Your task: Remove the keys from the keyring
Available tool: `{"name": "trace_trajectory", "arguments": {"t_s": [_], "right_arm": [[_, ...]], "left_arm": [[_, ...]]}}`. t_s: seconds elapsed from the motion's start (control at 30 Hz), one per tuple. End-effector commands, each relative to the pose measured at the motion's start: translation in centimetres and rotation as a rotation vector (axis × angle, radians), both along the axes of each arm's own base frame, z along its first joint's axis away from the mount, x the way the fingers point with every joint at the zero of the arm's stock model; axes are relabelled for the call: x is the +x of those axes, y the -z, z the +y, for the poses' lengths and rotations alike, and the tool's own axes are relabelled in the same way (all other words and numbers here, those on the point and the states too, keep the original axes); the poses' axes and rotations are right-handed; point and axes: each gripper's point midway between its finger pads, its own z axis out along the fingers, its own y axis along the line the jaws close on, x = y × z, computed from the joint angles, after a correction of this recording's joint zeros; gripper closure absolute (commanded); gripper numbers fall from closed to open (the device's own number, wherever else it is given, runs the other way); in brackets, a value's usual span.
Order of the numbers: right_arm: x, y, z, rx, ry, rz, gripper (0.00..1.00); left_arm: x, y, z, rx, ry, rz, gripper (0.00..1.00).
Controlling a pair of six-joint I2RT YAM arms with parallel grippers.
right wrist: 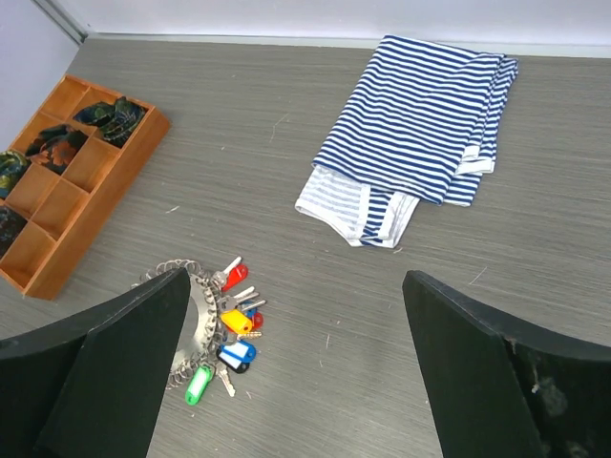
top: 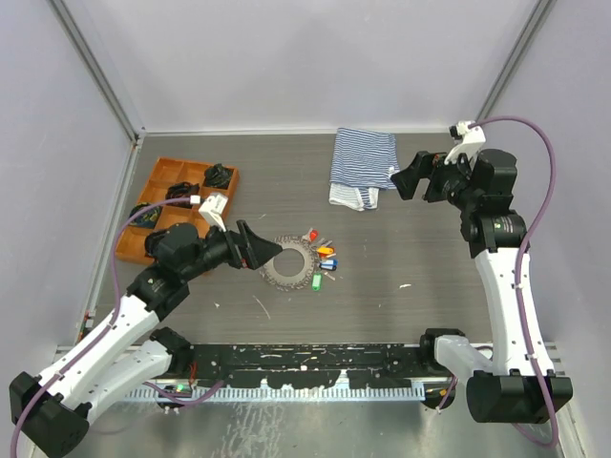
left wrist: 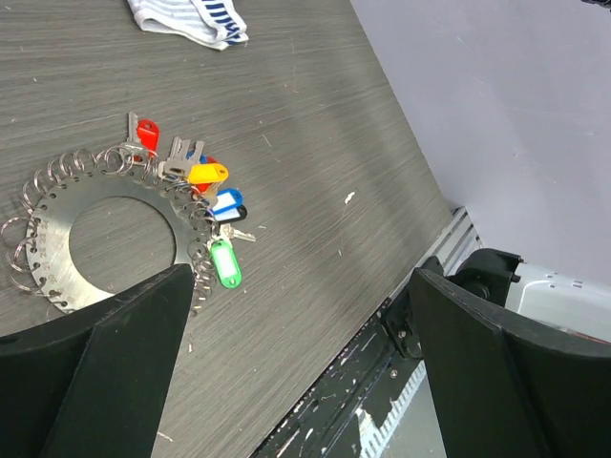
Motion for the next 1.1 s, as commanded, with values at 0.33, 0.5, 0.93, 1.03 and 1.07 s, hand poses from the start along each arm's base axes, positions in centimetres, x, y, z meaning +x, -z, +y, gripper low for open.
{"name": "trace_trajectory", "arguments": {"t_s": [0.33,0.5,0.93,1.03,1.07], "right_arm": [[-3.0,2.1,6.0,0.008,-0.451,-0.105,0.0],[-4.6,7.8,8.9,-0.011,-0.685,-0.076,0.0],[-7.5,16.0,14.1,-0.035,-0.905,0.04,0.01],[-7.4,17.2,14.7,-0.054,-0.905,0.085,0.06],[-7.2,17.5,14.8,-0.062,-0.899,0.103,0.09]], "left_arm": [[-0.3,0.7,0.3,-0.012,-0.015,-0.008,0.02],[-0.4,3.1,1.0,0.024,-0.056,0.06,0.0],[3.8,10.3,4.2,0.276,-0.309,0.193,0.18],[5.2,11.6,4.0,0.378,-0.291,0.192,0.21],[5.6,12.1,3.9,0.416,-0.278,0.187,0.21]]}}
